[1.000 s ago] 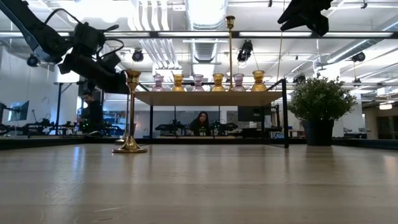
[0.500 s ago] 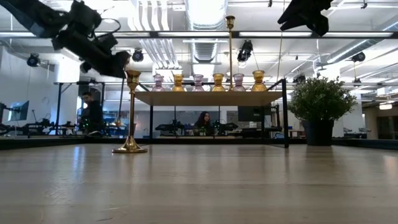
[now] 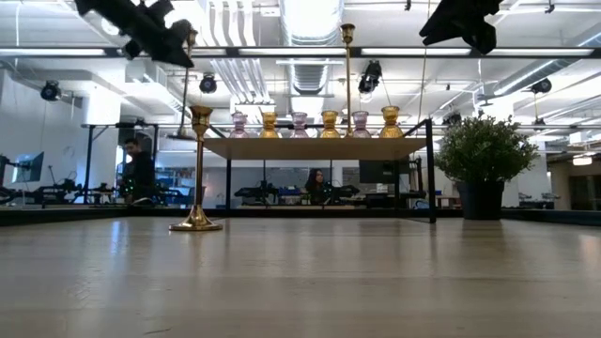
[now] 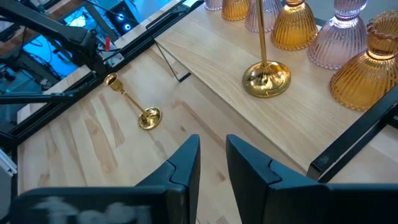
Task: Pick & Place candle stick holders
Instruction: Put the top gold candle holder on the shelf
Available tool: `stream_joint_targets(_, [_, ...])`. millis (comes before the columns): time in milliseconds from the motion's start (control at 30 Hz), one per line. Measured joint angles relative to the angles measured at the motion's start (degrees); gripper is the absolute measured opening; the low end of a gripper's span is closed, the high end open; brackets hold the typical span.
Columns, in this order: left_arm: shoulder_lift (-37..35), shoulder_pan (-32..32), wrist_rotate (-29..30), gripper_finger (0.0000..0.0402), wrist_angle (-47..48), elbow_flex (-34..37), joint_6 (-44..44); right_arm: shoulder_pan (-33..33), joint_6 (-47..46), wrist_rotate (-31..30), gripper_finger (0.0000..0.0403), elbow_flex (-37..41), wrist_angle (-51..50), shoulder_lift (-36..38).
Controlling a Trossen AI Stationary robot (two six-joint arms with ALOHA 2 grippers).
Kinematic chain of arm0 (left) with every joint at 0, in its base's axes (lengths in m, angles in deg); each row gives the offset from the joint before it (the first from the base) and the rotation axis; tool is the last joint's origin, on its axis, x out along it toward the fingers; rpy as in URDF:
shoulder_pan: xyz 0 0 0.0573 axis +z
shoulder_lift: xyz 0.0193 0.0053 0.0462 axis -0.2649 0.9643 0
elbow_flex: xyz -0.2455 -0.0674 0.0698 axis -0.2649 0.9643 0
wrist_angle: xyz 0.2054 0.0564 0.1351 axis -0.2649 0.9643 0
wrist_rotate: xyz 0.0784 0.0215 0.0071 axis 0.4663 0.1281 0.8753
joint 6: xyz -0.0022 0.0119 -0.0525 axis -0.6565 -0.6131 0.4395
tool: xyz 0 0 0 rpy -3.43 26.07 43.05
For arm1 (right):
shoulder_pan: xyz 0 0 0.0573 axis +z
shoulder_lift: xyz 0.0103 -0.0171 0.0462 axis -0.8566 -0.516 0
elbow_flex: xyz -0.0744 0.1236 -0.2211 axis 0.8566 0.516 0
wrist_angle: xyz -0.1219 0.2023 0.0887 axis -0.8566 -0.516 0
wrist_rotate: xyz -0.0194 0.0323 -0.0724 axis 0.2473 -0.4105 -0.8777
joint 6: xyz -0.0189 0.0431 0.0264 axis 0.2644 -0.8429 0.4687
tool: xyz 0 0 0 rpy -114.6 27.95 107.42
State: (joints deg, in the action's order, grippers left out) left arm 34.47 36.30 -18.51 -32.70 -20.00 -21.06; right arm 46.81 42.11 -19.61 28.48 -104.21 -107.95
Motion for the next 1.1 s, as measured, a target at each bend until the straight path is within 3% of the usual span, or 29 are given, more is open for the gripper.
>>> stream_joint_targets(367, [4.6,-0.1,-16.1,0.0018,8.3,-15.6,3.7,0.0,0.0,0.0,0.0083,0.0,0.0,0.0])
stream_joint_targets(733, [12.2,-3.5,-29.7,0.0018,8.4,-21.7,5.2,0.0,0.0,0.0,0.0068,0.0,0.3,0.0])
stream_joint_targets(1100, [18.0,-11.3,-30.6,0.0018,5.2,-21.9,-2.8,0.0,0.4,0.0,0.0072,0.0,1.7,0.1])
